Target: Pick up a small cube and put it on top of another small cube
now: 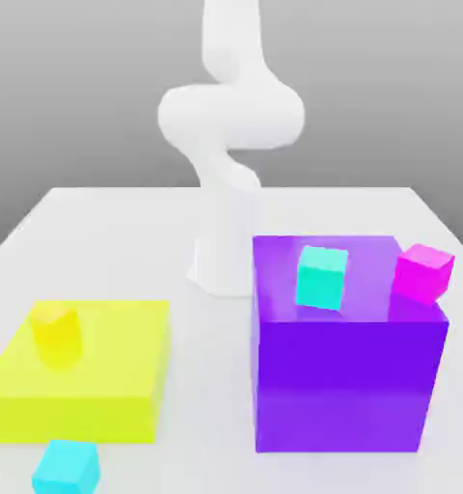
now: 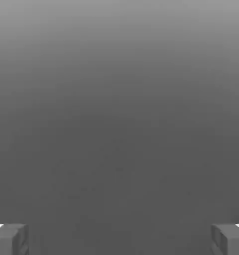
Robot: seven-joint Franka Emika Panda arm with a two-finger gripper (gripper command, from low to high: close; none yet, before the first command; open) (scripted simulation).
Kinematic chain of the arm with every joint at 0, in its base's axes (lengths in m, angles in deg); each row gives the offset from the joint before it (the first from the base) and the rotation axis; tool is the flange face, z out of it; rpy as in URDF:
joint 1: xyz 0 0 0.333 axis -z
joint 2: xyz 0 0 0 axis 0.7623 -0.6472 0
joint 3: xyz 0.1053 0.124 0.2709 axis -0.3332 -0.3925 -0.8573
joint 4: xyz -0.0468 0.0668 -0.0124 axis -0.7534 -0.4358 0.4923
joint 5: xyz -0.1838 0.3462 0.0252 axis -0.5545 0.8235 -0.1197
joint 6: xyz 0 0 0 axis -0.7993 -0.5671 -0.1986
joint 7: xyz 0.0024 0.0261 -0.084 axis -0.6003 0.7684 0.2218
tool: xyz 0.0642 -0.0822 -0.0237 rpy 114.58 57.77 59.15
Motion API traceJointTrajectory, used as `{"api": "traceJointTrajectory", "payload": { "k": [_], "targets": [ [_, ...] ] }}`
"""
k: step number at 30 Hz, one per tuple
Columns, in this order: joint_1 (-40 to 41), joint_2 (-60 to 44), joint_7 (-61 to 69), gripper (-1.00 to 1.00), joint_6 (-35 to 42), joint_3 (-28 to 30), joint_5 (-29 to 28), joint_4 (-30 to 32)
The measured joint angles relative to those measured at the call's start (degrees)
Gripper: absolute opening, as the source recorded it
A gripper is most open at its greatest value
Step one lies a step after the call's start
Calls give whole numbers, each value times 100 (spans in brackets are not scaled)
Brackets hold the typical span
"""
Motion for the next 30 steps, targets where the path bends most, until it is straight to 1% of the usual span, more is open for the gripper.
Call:
{"api": "traceJointTrajectory", "payload": {
  "k": [10,16,22,28,30],
  "targets": [
    [-86,-2105,782,0,-606,738,389,6],
    [-6,-3357,1309,0,-957,1054,711,8],
    [308,-4603,1787,0,-1311,1160,965,10],
    [571,-5814,2114,0,-1687,1264,1005,21],
    [683,-6223,2228,0,-1926,1193,1097,-26]
  ]
}}
